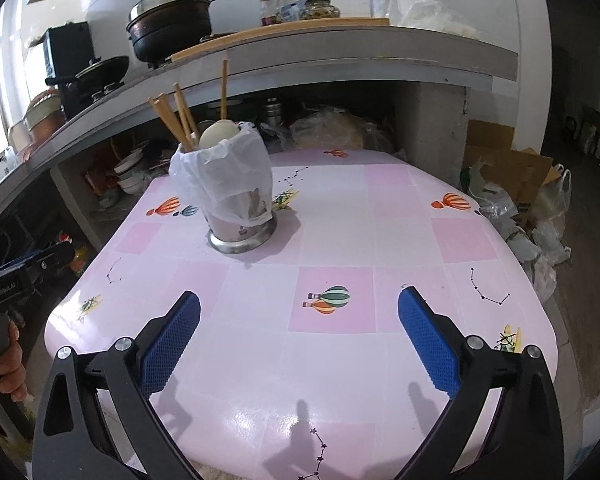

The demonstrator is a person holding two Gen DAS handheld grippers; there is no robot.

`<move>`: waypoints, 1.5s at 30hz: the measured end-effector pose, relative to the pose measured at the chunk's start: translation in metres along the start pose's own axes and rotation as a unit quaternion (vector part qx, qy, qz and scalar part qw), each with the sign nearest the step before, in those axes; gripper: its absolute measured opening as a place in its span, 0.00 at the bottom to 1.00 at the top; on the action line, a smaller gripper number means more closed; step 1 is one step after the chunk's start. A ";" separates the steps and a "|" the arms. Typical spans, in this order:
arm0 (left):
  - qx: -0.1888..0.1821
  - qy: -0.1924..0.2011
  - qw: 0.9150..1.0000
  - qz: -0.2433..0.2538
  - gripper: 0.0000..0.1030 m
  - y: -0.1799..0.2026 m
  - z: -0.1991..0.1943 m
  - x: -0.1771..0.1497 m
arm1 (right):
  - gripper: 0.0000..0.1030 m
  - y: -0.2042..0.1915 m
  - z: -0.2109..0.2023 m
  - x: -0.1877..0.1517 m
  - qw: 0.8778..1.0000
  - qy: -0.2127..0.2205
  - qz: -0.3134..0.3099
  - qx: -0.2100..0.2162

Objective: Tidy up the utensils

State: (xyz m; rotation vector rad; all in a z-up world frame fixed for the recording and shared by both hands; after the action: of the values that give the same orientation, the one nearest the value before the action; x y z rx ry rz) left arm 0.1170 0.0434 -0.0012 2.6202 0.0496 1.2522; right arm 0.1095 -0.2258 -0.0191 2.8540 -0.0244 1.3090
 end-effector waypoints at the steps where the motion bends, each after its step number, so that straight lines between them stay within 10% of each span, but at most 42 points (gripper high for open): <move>1: 0.001 -0.001 1.000 0.004 0.92 0.002 0.000 0.001 | 0.94 0.001 0.001 0.000 1.000 -0.001 0.001 -0.001; 27: 0.040 0.003 0.999 0.025 0.92 0.018 0.003 0.002 | 0.94 -0.004 -0.004 0.007 1.000 -0.007 0.009 0.015; 45: 0.045 0.059 0.996 0.055 0.92 0.047 -0.017 0.003 | 0.94 0.016 -0.040 0.018 0.994 0.094 -0.004 -0.054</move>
State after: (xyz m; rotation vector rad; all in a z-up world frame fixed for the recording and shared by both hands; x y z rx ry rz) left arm 0.1025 0.0017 0.0216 2.6546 -0.0171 1.4736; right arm 0.0908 -0.2416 0.0209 2.6286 -0.0794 1.5195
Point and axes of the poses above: each gripper's, at about its wrist camera, not at the fingertips, and z roughly the way its jaws point, y to its right, x to its top, the point moved 4 cm from there along z, roughly the way its jaws point, and after that the axes turned 13 degrees about -x, right-handed, at the moved point
